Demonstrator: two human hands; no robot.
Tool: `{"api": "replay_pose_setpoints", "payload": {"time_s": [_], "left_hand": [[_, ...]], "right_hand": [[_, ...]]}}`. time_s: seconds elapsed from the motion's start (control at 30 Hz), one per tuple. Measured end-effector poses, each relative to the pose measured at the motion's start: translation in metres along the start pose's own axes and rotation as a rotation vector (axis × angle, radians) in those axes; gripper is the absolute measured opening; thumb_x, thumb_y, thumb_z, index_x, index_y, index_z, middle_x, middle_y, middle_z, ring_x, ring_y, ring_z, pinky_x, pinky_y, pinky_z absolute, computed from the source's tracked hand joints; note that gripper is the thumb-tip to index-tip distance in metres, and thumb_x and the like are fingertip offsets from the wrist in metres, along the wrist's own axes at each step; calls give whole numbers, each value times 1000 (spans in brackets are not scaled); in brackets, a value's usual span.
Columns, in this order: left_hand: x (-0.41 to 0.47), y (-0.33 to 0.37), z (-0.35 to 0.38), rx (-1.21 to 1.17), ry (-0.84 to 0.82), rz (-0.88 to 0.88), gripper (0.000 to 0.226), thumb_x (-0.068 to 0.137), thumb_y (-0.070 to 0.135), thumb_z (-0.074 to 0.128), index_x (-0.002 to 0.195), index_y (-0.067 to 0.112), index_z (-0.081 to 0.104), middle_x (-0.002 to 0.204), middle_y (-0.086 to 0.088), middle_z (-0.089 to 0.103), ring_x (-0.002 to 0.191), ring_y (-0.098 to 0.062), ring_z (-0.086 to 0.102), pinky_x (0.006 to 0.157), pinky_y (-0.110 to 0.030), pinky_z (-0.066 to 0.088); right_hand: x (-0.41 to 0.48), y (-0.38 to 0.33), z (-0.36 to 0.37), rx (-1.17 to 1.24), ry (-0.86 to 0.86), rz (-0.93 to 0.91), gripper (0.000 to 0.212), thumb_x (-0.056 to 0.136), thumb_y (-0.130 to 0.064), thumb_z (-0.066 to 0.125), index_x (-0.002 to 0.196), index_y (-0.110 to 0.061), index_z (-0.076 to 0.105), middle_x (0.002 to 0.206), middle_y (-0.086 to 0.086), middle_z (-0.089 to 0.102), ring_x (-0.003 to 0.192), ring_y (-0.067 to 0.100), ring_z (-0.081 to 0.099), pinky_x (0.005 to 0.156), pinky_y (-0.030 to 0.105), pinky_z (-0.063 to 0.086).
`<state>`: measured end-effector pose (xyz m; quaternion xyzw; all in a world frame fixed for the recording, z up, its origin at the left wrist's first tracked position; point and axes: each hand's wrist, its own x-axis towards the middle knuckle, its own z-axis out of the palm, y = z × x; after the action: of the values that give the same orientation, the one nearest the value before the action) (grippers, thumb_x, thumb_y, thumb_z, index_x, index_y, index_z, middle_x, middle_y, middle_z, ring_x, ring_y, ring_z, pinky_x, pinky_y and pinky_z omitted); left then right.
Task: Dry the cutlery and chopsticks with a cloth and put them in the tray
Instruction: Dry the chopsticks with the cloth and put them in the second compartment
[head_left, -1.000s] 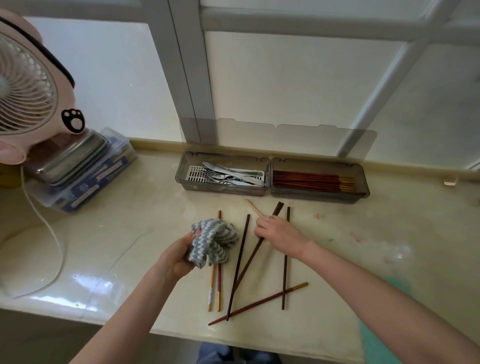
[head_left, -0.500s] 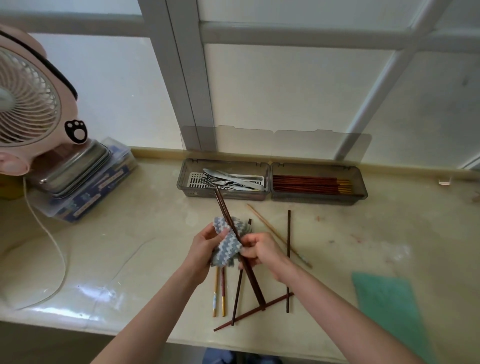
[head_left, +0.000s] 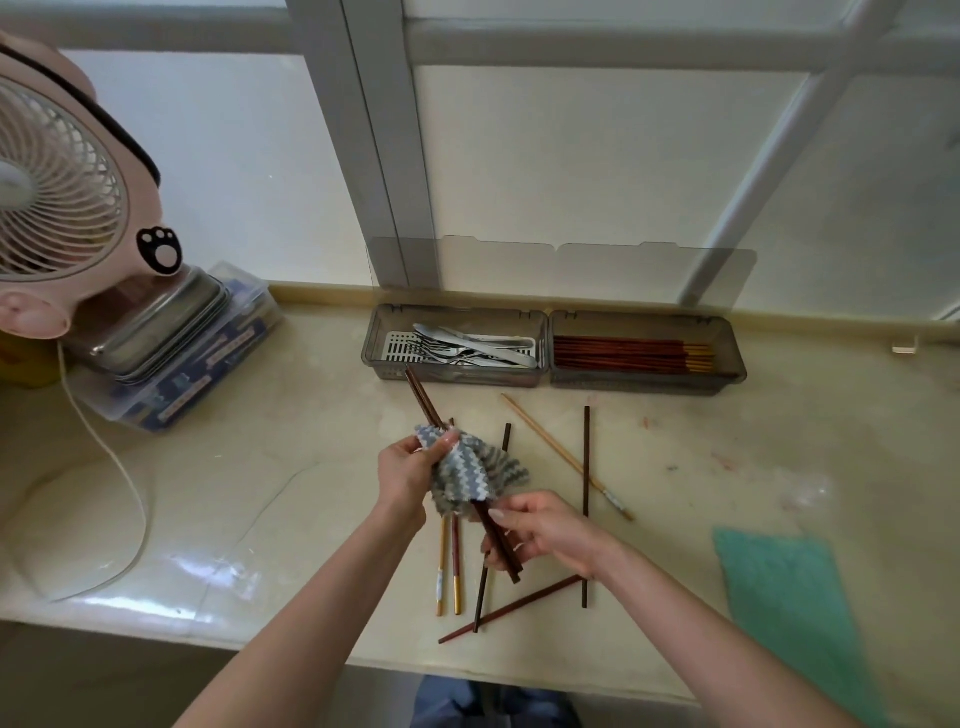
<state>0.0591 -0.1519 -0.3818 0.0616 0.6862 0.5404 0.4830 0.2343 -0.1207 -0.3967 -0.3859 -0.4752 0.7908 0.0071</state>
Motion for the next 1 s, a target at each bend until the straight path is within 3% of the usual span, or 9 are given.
{"api": "replay_pose_setpoints", "payload": {"time_s": [0.13, 0.3, 0.5, 0.73, 0.83, 1.0], "left_hand": [[4, 6, 2, -52, 21, -6, 17, 80, 11, 71, 88, -2, 64, 81, -13, 67, 69, -22, 65, 57, -26, 56], [14, 18, 0, -11, 18, 16, 15, 77, 9, 73, 82, -1, 63, 80, -13, 67, 69, -23, 65, 64, -31, 56], [31, 39, -8, -79, 97, 31, 13, 77, 4, 73, 77, 0, 61, 79, -11, 66, 70, -22, 64, 61, -27, 55], [40, 47, -12, -175, 178, 40, 22, 75, 2, 74, 91, -5, 61, 81, -12, 65, 70, -22, 63, 59, -27, 55], [43, 53, -14, -214, 231, 27, 18, 73, 3, 76, 81, 0, 60, 78, -10, 63, 71, -22, 63, 57, -29, 56], [51, 63, -25, -308, 255, 79, 20, 80, 12, 71, 94, 3, 60, 95, -13, 65, 84, -24, 65, 77, -36, 56]], "right_hand": [[-2, 10, 10, 24, 55, -102, 25, 97, -20, 50, 110, -3, 65, 74, 2, 61, 64, 13, 59, 61, 25, 50], [-3, 17, 23, 186, 63, -153, 19, 98, -16, 46, 97, -4, 62, 69, 3, 55, 48, 9, 45, 42, 18, 32], [-8, 19, 7, 54, 59, -152, 22, 99, -16, 45, 100, 0, 60, 62, 2, 51, 45, 10, 35, 43, 22, 23], [-17, 26, 9, 41, 58, -159, 25, 99, -17, 45, 103, 2, 61, 61, -1, 49, 49, 10, 35, 45, 21, 25], [-22, 30, 7, 49, 62, -165, 23, 99, -15, 44, 100, 0, 61, 60, 0, 48, 47, 8, 37, 43, 18, 28], [-30, 35, -13, 85, 119, -162, 24, 96, -17, 48, 101, 3, 61, 61, 3, 48, 45, 10, 37, 42, 20, 29]]}}
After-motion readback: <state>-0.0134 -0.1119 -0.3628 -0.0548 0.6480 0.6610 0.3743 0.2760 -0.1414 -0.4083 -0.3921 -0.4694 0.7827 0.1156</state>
